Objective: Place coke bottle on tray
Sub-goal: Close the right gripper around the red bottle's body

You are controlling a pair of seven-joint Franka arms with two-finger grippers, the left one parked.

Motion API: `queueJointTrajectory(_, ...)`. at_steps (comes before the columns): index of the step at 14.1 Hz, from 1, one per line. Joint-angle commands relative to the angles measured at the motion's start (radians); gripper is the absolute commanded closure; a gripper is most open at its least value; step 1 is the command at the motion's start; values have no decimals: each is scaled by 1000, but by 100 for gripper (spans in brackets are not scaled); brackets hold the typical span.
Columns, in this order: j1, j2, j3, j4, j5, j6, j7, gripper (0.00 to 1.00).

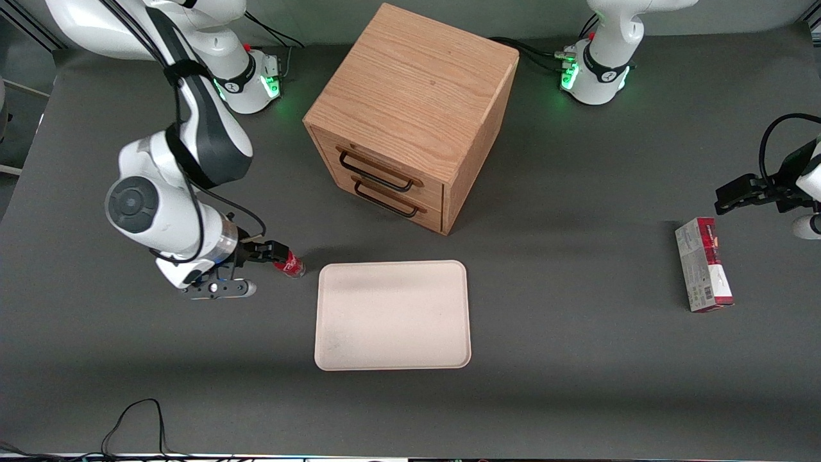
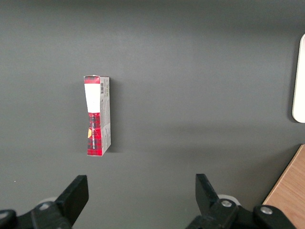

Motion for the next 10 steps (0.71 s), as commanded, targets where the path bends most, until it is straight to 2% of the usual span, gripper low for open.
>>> queueJointTrajectory(1, 6, -57, -3, -157, 3, 122, 22, 0)
queueJointTrajectory(7, 13, -64, -3, -219, -1, 133, 22, 2)
queueJointTrajectory(8, 13, -70, -3, -222, -7, 131, 22, 9)
queueJointTrajectory(10, 13, -74, -2, -222, -30, 128, 22, 30)
